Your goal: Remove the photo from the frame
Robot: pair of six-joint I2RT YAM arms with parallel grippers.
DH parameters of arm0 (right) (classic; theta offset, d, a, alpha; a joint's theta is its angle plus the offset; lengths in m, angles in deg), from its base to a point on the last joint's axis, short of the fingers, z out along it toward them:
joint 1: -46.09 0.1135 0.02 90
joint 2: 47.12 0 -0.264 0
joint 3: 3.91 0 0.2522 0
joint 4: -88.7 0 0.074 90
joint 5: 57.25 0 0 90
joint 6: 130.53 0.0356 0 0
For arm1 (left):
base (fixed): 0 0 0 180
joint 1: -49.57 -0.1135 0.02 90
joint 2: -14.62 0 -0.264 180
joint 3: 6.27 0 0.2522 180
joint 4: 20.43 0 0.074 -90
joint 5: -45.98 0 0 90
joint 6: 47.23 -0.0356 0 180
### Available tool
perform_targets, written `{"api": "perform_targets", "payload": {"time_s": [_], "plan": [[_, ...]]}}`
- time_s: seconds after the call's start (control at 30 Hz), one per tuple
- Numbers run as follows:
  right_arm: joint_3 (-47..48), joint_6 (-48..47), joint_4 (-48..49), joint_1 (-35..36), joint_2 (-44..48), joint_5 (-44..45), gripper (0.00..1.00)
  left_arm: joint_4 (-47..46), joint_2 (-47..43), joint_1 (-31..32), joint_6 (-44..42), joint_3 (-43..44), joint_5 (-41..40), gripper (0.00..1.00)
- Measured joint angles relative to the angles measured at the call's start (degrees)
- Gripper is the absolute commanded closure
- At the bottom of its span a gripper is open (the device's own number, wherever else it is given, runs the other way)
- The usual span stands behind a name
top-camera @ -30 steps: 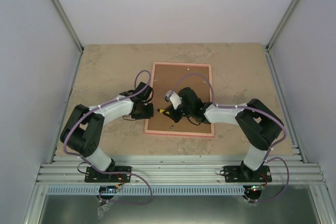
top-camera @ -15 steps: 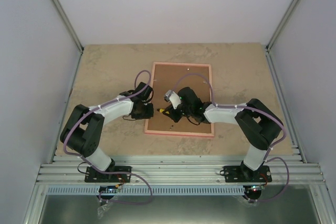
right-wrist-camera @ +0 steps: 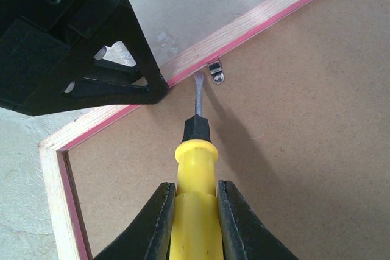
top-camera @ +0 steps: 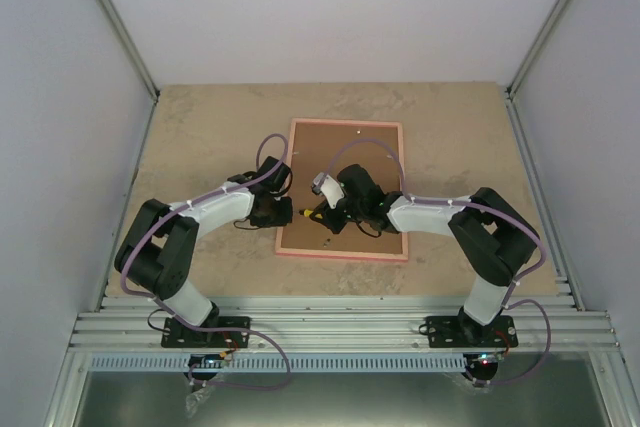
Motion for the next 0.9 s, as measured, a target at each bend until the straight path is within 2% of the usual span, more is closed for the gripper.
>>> {"api": "perform_targets", "payload": {"time_s": [0.9], "plan": [[-0.7, 2.3, 2.3, 0.1, 0.0, 5.4, 0.99, -0.8, -0.5, 0.0, 0.0, -0.7, 0.0, 0.90]]}}
